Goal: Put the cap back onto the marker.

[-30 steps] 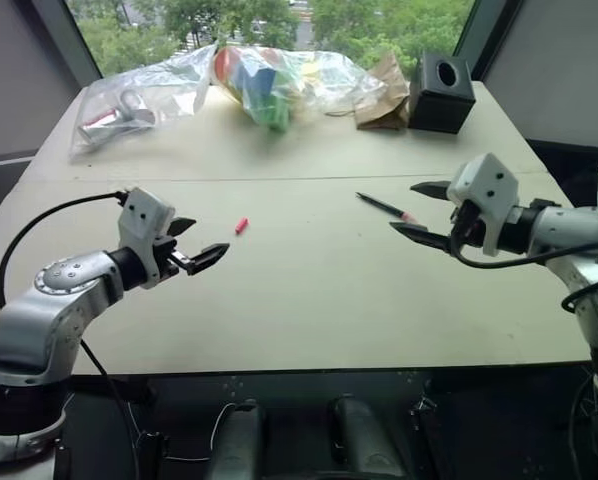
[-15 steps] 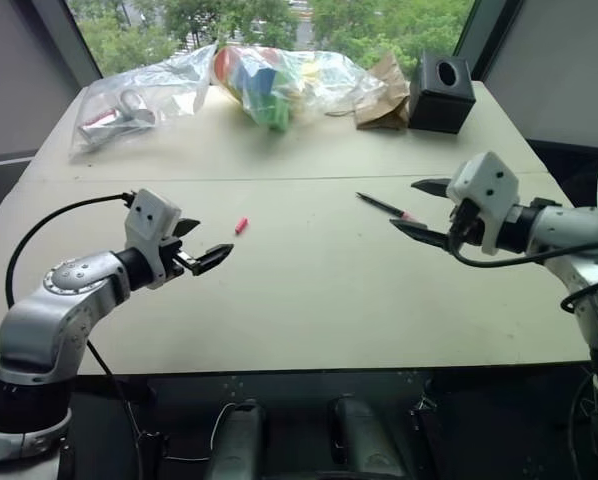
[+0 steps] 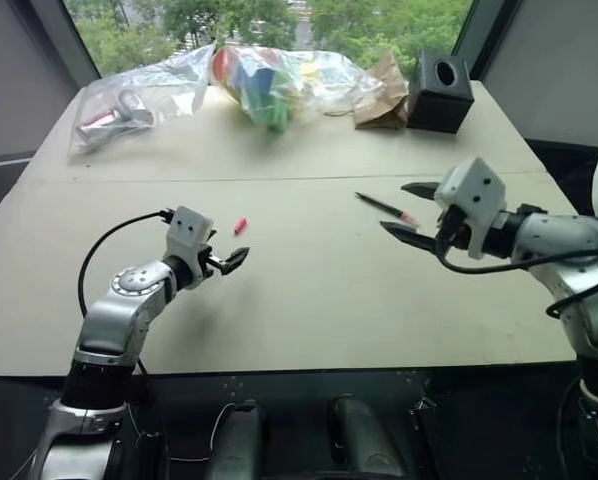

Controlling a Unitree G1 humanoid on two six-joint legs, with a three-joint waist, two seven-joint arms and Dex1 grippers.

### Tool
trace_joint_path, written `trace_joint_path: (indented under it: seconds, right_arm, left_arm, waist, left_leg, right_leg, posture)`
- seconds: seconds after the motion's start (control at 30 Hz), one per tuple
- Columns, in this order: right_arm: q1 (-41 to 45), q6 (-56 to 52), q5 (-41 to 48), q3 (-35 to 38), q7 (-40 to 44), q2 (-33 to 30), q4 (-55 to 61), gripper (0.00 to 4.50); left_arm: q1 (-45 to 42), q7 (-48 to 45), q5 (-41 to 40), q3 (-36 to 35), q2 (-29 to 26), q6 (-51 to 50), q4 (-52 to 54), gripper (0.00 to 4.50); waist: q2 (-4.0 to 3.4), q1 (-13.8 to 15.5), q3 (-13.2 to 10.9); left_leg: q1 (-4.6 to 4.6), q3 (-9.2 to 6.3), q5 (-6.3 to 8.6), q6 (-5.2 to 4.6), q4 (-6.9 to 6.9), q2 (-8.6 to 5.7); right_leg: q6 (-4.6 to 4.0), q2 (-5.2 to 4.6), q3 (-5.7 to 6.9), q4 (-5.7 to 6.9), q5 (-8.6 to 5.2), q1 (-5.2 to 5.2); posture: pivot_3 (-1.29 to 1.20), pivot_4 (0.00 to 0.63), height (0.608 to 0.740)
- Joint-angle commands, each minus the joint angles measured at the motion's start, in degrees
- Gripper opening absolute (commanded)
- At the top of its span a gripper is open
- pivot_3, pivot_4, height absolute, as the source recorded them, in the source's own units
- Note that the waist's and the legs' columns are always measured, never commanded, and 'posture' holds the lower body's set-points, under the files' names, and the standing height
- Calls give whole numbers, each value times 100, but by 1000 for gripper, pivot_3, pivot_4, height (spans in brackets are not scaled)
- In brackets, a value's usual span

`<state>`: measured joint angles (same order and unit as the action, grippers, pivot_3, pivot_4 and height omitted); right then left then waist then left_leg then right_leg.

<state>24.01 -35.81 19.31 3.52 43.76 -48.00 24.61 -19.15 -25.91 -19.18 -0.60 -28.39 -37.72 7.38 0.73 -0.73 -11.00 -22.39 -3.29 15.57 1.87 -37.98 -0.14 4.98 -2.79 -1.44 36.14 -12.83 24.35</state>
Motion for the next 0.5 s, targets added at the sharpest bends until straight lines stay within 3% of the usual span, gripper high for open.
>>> trace_joint_path:
  seconds: [0.03,0.5]
  right_arm:
    - [-27,23,15,102,-84,24,281,3366]
    - [-118,13,-6,82,-220,76,370,3366]
  left_arm:
    - [-418,30,243,57,222,428,-537,4386]
    - [-1347,-109,872,170,854,1707,-2929,4386]
  waist:
    - [0,21,0]
    - [0,16,2]
  left_leg:
    - [0,-1,0,0,-1,-1]
    - [1,0,0,0,-3,-3]
  right_leg:
    - [0,0,1,1,0,0]
    - [3,-1,2,3,2,-1]
  posture:
    - [0,150,740]
    - [0,150,740]
